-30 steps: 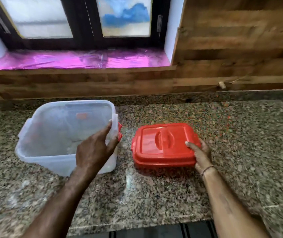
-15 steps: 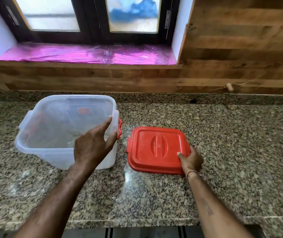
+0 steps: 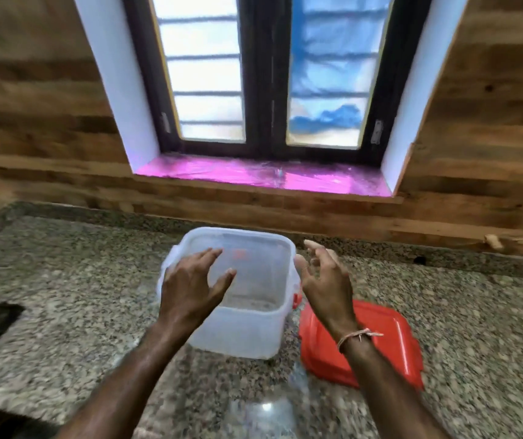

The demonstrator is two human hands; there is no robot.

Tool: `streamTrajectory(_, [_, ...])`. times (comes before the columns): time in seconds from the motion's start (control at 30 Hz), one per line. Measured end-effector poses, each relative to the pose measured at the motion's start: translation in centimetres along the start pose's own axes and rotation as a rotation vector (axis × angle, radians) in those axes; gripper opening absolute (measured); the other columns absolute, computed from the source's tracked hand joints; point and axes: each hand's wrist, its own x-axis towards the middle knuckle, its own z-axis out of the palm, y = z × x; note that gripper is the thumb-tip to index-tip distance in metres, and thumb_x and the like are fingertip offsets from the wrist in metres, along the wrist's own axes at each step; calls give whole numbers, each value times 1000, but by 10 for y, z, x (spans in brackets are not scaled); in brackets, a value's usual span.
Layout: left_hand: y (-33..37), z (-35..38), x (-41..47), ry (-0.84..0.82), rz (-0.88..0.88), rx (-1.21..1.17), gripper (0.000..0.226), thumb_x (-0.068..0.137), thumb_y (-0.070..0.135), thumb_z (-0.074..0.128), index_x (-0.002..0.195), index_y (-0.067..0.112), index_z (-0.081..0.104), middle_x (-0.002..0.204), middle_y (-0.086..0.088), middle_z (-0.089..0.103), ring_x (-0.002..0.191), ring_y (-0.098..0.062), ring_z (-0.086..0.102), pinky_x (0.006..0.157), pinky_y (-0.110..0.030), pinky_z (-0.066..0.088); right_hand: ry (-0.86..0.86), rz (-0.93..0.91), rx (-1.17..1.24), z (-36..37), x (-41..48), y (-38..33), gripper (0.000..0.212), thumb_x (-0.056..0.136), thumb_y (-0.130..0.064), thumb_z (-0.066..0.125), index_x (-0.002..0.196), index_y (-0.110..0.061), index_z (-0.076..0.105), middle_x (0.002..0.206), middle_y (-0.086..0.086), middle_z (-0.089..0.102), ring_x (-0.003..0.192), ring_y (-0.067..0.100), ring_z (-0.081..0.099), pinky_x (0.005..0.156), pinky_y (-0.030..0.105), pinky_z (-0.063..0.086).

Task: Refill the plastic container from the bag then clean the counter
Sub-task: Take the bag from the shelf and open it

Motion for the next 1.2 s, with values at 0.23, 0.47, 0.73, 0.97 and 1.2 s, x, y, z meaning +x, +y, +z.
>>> streamTrajectory(0.23, [-130, -89, 11, 64, -145, 5, 54, 90, 55, 63, 134, 23, 64, 136, 2, 66, 127, -20, 59, 99, -36, 48, -140, -219, 116, 109, 12, -143, 33, 95, -41, 62, 124, -25, 66, 118, -5, 69, 102, 11, 67, 89, 34, 55])
streamTrajectory(0.47, [-290, -187, 34, 127, -264, 21, 57, 91, 57, 61, 139, 27, 59, 142, 5, 60, 129, -17, 58, 96, -32, 48, -295, -269, 100, 250, 31, -271, 42, 90, -59, 54, 116, -30, 68, 107, -6, 73, 95, 10, 69, 89, 38, 57])
streamTrajectory(0.73, [-441, -309, 119, 326, -426, -107, 56, 84, 62, 65, 129, 28, 64, 129, 5, 70, 116, -18, 66, 93, -36, 54, -337, -367, 132, 358, 105, -434, 40, 91, -60, 54, 118, -34, 66, 105, -9, 73, 101, 13, 69, 92, 39, 57])
streamTrajectory(0.97, [-526, -408, 193, 503, -477, -50, 49, 87, 56, 66, 128, 29, 64, 126, 9, 69, 115, -15, 65, 95, -30, 51, -392, -503, 262, 446, 176, -583, 39, 91, -59, 56, 118, -33, 66, 106, -6, 73, 102, 19, 67, 93, 39, 55])
streamTrajectory(1.2, [-601, -511, 285, 720, -413, -238, 52, 88, 52, 69, 130, 22, 58, 122, 2, 66, 109, -18, 65, 88, -30, 51, -448, -585, 401, 508, 242, -721, 43, 89, -47, 69, 125, -23, 65, 108, 0, 73, 96, 17, 69, 75, 27, 54])
